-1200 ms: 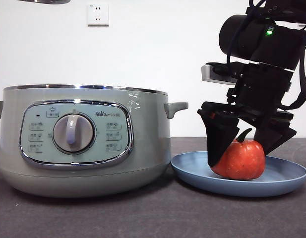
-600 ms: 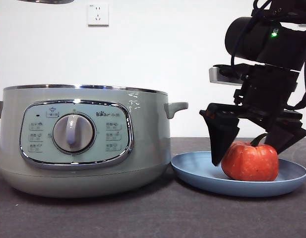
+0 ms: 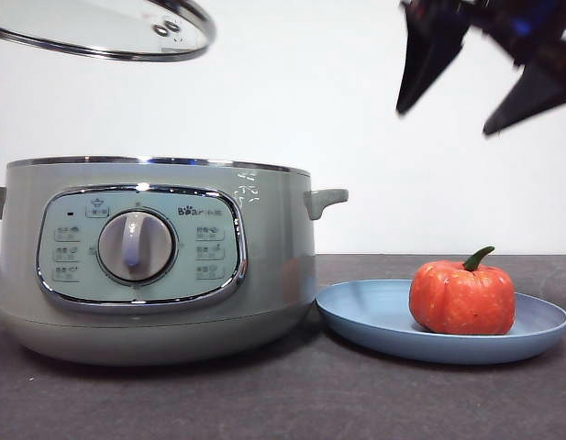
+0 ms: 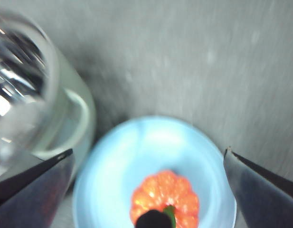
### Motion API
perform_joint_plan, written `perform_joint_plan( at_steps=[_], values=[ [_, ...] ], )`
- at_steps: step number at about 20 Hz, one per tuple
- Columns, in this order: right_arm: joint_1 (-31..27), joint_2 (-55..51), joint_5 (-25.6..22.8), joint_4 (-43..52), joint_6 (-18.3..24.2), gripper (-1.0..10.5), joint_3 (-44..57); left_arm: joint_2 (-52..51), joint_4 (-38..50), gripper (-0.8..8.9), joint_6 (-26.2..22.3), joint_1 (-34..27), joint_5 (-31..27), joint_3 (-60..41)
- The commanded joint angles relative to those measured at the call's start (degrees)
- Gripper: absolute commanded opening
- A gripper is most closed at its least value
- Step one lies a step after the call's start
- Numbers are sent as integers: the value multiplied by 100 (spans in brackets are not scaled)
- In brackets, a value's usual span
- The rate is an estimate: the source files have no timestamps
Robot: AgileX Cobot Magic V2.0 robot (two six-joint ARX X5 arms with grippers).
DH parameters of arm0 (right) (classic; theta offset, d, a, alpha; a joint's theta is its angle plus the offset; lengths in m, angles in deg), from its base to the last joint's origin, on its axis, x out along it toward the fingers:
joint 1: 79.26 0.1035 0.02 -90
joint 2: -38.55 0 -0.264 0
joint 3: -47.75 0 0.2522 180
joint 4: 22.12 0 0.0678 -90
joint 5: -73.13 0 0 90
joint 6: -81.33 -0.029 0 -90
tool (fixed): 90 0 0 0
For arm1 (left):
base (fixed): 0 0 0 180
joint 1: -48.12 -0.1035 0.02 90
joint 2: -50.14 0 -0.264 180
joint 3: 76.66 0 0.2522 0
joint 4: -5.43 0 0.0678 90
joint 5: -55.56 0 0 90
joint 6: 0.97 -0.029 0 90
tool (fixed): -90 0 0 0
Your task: Take the pumpkin out from the steamer,put the pumpkin in the blue plate,close the lid
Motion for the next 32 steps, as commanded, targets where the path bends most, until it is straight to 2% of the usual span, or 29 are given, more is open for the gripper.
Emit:
perform_joint_plan(
  at_steps=[1, 9, 22, 32],
  values=[
    [7, -319, -26, -39, -79, 566, 11, 162, 413, -9, 39, 13, 151, 131],
    [7, -940, -197, -232, -118, 566, 11, 1145, 647, -9, 245, 20, 868, 131],
    [7, -970, -195, -332, -116, 566, 11, 2328, 990, -9, 365, 26, 1204, 129],
    [7, -970, -317, -328, -118, 565, 11, 2500, 538, -9, 256, 61, 1298, 129]
  ],
)
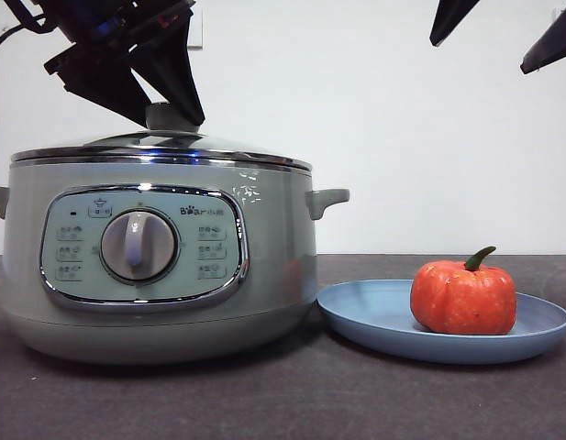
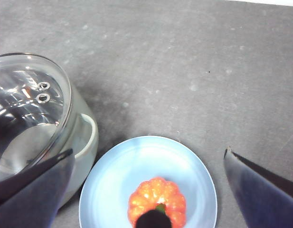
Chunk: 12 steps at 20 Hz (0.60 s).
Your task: Take the pumpkin out from the steamer,put the pumpkin in the blue plate,close the lid
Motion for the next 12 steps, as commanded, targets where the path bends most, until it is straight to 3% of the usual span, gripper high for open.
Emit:
perform_joint_plan(
  at_steps=[1, 3, 5, 6, 12],
  values=[
    [7, -2, -24, 13, -55, 565, 11, 59, 7, -5, 35, 26, 111, 31],
    [7, -2, -24, 13, -55, 565, 11, 59, 13, 62, 22, 26, 114, 31],
    [7, -2, -24, 11, -55, 565, 11, 57, 11, 338, 39, 24, 114, 33],
    [7, -2, -24, 11, -52, 565, 11, 50, 13, 394, 72, 24, 114, 33],
    [7, -2, -22, 9, -52, 565, 11, -138, 195, 405, 109, 24, 111, 33]
  ],
)
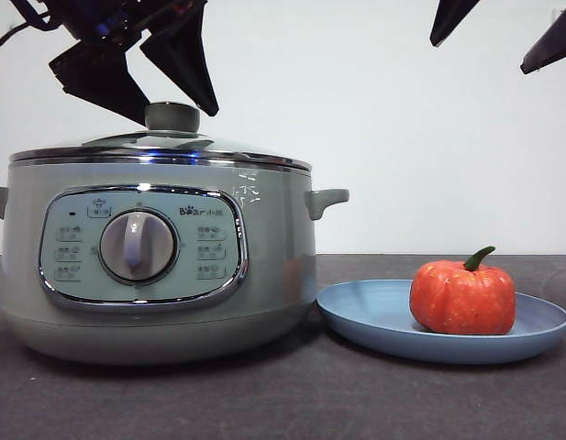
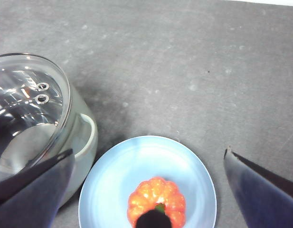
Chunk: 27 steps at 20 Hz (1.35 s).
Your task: Take the pumpkin out from the steamer,put the pumpkin in the blue plate,close the lid
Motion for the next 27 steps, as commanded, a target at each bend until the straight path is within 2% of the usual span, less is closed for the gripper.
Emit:
perform_joint_plan(
  at_steps=[1, 7, 8, 10, 13, 16, 19, 21, 24, 27],
  values=[
    [7, -2, -17, 9, -52, 565, 11, -195, 103, 405, 42, 24, 28, 26],
    [7, -4, -15, 11, -55, 558, 11, -990, 77, 388, 42, 24, 28, 26],
    [9, -4, -13, -4, -55, 509, 11, -1147, 42, 290, 39, 24, 35, 26],
    [9, -17, -11, -52, -52, 316, 11, -1421, -33, -8, -61, 24, 37, 26],
    [9, -105, 2, -103, 107, -24, 11, -1742, -201, -8, -98, 22, -94, 26],
    [9, -297, -24, -105, 214, -12, 15, -2006, -363, -8, -367, 22, -595, 24],
    [20, -756, -44, 146, 214, -12, 249, -2271, -413, -8, -387, 22, -798, -181],
    [52, -1163, -63, 490, 214, -12, 680, -2559, -262, -8, -385, 22, -931, -599],
    [57, -1856, -417, 883, 223, -11, 1530, -3147, 42, -8, -361, 22, -1200, -1421],
    [57, -2367, -466, 1091, 205, -11, 2124, -3768, 363, -8, -341, 15, -1316, -2162]
  ],
)
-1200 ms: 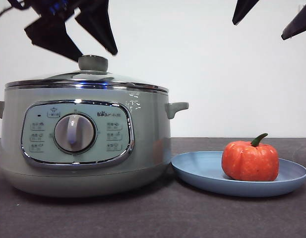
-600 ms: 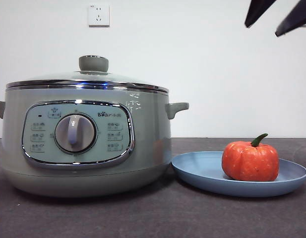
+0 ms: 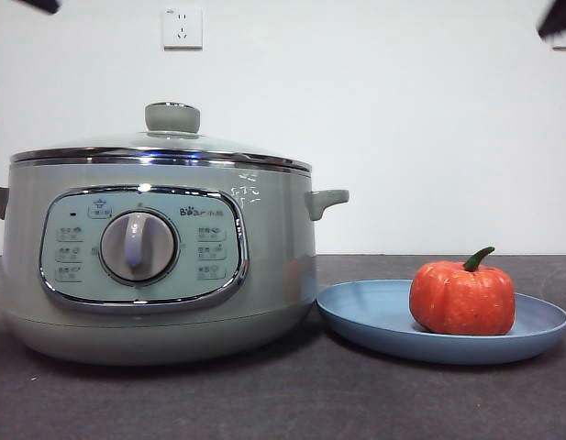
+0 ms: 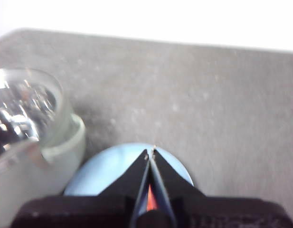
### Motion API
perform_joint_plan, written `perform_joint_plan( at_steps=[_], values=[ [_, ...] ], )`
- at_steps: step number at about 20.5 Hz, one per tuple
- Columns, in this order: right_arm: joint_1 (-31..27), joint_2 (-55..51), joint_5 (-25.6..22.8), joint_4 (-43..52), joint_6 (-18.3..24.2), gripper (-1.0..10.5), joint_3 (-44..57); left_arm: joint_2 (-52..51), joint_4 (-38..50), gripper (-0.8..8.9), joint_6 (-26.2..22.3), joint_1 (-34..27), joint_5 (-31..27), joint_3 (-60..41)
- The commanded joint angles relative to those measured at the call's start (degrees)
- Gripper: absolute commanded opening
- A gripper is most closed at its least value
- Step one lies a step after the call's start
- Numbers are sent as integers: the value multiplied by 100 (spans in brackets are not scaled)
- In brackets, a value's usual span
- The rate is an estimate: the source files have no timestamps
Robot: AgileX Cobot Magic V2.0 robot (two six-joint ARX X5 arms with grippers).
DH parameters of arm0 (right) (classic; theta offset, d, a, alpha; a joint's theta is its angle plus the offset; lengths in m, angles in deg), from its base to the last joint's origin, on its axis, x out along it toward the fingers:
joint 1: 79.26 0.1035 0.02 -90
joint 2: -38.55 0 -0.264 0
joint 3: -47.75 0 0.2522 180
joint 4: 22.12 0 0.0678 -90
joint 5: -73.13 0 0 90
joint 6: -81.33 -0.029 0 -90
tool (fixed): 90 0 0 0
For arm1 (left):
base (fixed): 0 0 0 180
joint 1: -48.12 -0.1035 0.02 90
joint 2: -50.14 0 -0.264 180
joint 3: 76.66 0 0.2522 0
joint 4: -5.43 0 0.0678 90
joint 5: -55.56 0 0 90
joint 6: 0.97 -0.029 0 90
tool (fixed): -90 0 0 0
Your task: Take the pumpkin out from the steamer,put the pumpkin in the blue plate,close the lid
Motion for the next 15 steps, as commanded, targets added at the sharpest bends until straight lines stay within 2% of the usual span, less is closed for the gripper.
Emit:
perform_joint_plan(
  at_steps=[1, 8, 10, 15],
  values=[
    [11, -229, -57, 144, 13, -11, 267, -437, 306, -8, -24, 15, -28, -498],
    [2, -210, -179, 162, -35, 1, 267, -579, 404, -6, -26, 17, -24, -619],
    [2, -203, -179, 138, -157, 1, 267, -575, 306, -4, -26, 17, -17, -619],
    [2, -203, -181, 81, -160, 1, 267, -575, 37, -4, -26, 17, -22, -619]
  ],
)
